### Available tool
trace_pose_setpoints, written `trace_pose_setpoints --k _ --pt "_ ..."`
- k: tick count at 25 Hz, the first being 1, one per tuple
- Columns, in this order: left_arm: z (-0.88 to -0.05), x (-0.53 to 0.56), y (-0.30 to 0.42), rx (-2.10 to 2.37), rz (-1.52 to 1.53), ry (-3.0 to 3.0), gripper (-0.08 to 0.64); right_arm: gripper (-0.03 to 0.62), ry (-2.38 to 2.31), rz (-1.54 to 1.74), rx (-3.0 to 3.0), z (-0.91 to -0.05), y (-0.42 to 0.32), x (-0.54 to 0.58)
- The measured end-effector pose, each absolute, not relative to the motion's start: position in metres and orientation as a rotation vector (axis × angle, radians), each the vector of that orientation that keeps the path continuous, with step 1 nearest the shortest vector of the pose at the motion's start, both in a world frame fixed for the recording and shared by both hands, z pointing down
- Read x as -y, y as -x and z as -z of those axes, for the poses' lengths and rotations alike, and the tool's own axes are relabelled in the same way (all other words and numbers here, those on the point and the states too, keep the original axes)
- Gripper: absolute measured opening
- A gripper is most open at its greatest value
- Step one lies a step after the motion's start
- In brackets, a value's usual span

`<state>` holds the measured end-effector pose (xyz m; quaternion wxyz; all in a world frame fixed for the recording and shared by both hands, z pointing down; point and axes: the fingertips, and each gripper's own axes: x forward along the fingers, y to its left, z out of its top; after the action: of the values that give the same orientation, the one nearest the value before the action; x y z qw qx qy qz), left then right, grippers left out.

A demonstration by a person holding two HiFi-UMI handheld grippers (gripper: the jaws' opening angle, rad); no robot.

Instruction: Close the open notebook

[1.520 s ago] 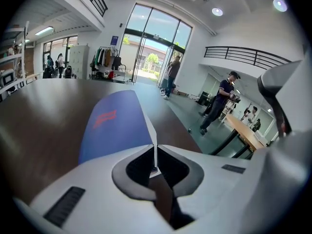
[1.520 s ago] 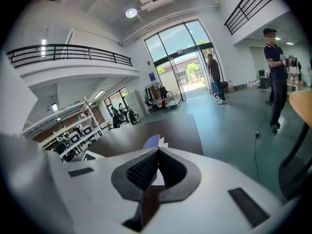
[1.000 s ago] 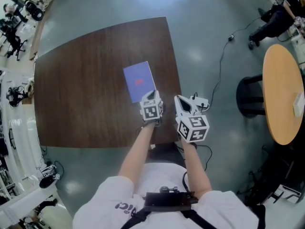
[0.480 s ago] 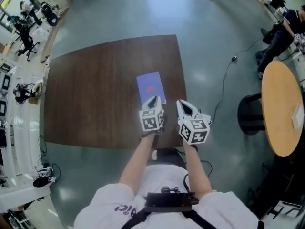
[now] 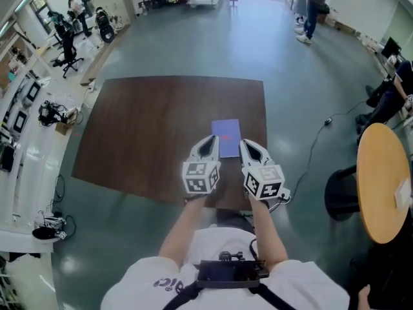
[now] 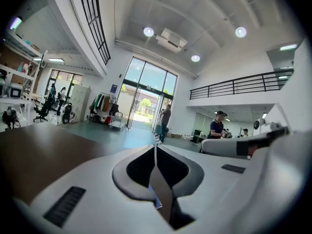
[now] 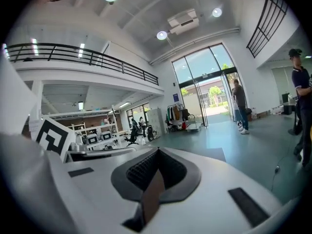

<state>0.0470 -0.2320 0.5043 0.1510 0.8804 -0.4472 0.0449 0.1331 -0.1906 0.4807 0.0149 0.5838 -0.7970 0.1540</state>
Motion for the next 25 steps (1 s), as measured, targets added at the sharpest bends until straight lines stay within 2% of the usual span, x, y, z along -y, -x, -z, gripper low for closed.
trace_pose_setpoints --k 10,25 --pt "-0.443 0.204 0.010 1.376 -0.003 -2.629 0.006 -0.012 -1.759 -0.265 2.576 -0.438 -0.061 0.182" --pt "-0.403 0.181 0.018 1.373 0.111 -2.705 0.006 -0.012 -1.755 -0.088 2.572 -0.402 -0.041 0.163"
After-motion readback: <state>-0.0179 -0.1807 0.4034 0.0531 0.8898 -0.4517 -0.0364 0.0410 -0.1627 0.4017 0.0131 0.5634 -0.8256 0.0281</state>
